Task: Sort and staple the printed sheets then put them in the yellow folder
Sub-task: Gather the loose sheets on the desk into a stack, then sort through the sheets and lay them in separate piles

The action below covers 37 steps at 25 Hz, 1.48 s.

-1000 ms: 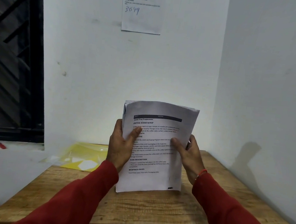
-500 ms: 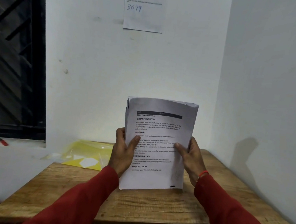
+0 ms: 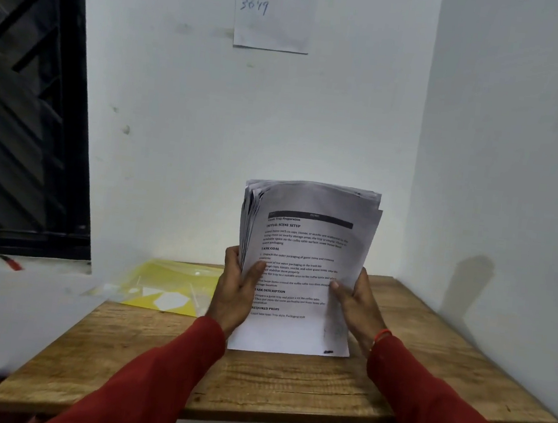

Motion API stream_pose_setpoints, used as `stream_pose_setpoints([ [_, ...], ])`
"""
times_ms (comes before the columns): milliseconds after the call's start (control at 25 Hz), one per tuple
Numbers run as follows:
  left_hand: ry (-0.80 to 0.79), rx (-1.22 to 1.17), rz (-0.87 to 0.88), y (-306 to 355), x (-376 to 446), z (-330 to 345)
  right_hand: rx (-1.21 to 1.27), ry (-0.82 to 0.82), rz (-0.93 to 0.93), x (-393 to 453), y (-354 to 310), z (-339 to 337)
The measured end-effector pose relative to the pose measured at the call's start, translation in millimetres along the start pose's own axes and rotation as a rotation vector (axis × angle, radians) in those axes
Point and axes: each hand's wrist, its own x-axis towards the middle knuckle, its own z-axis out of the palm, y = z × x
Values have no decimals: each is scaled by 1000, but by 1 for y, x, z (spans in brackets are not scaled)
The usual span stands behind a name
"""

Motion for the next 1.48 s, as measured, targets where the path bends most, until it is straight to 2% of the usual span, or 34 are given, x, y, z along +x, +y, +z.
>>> stream_pose_setpoints([
  [200,-14,-48,-35,3,10,1,-22,-2,-24,10,-3,-1],
  [360,-10,-116,-184,3,25,-3,-118,-5,-5,26,-9,-5],
  [520,-27,-307,-334,-8,35,-13,28,-103,105,26,-12,-8],
  [680,5,-351,-380,-16,40,-21,187,-242,175,25,-3,-4],
  [760,-3,-365,-395,-23,45,-26,139,-180,114,36,5,5],
  [920,-233,-380,-554,-48,42,-32,126,-99,43,56,32,17],
  [1040,-164,-203,-509,-67,43,-32,169,-117,69,63,58,20],
  [1160,-90,-203,-478,-72,46,-29,236,-104,101,67,61,18],
  [1320,-55,-218,-471,-73,41,-22,194,42,106,70,56,14],
  [1480,-98,-240,-451,-69,36,-20,180,151,96,73,55,10],
])
